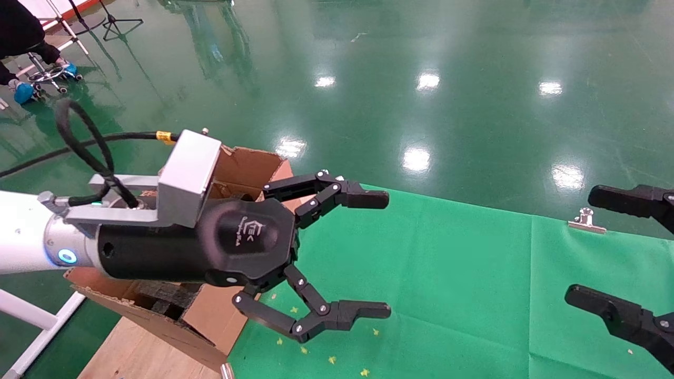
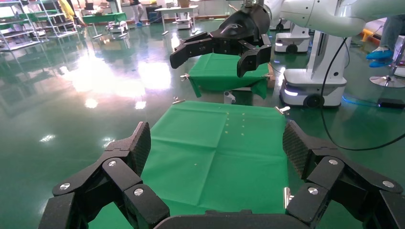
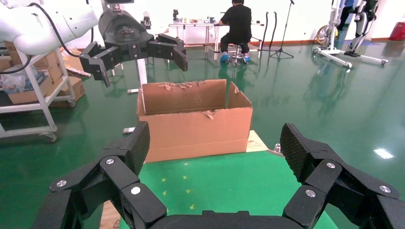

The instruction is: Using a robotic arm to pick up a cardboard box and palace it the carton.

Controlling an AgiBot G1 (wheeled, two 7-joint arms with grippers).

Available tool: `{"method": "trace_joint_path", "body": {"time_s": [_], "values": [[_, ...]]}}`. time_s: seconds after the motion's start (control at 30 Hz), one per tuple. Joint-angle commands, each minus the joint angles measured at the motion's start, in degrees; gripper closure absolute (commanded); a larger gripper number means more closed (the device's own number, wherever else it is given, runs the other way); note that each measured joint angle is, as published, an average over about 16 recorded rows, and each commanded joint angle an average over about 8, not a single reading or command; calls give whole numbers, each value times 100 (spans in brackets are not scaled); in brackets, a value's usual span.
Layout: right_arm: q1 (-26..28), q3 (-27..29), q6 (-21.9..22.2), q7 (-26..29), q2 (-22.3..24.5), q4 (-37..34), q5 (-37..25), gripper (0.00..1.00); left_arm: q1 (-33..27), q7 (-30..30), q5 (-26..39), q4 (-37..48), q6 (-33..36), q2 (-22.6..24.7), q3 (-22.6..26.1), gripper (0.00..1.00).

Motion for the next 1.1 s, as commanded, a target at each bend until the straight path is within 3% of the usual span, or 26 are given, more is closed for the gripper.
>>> {"method": "trace_joint_path", "body": {"time_s": [0.03,1.1], "values": [[0,0,0,0,0,0,0,0,-2,-1,4,1,-1,-1,1,0],[0,0,0,0,0,0,0,0,-11,-7,20,9,-9,-5,9,0]]}}
